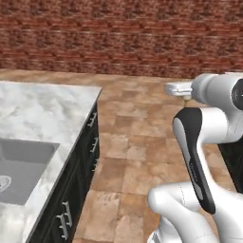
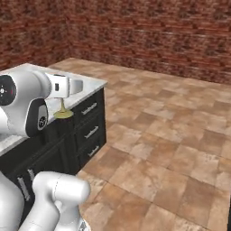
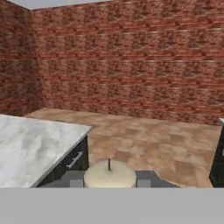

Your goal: Get the candle and the liquor from the cabinet and move them to the dining counter.

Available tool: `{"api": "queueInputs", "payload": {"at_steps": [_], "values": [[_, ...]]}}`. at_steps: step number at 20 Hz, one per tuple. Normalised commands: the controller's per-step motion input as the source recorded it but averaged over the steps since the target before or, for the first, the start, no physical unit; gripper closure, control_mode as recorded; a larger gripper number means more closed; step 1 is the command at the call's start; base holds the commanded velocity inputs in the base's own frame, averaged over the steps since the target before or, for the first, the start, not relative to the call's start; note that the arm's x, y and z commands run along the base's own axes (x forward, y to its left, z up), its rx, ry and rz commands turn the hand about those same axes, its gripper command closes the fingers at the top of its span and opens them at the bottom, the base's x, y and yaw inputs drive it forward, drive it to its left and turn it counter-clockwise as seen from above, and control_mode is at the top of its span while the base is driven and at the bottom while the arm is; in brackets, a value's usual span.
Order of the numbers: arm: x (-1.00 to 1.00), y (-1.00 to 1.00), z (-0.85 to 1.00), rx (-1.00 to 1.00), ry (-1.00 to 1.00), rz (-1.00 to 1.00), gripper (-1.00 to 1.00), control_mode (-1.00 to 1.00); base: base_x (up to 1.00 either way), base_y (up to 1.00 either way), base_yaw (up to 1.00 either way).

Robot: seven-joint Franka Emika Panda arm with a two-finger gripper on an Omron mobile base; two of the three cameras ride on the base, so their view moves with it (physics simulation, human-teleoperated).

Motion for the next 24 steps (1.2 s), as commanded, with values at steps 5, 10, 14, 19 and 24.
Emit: {"api": "queueInputs", "payload": {"at_steps": [5, 10, 14, 19, 24], "values": [[0.0, 0.0, 0.0, 0.0, 0.0, 0.0, 1.0, 1.0, 0.86, -0.01, -0.49], [0.0, 0.0, 0.0, 0.0, 0.0, 0.0, 1.0, 1.0, 1.0, 0.04, -0.01], [0.0, 0.0, 0.0, 0.0, 0.0, 0.0, 1.0, 1.0, 1.0, 0.0, 0.0], [0.0, 0.0, 0.0, 0.0, 0.0, 0.0, 1.0, 1.0, 1.0, 0.0, -0.01], [0.0, 0.0, 0.0, 0.0, 0.0, 0.0, 1.0, 1.0, 1.0, 0.0, 0.0]]}}
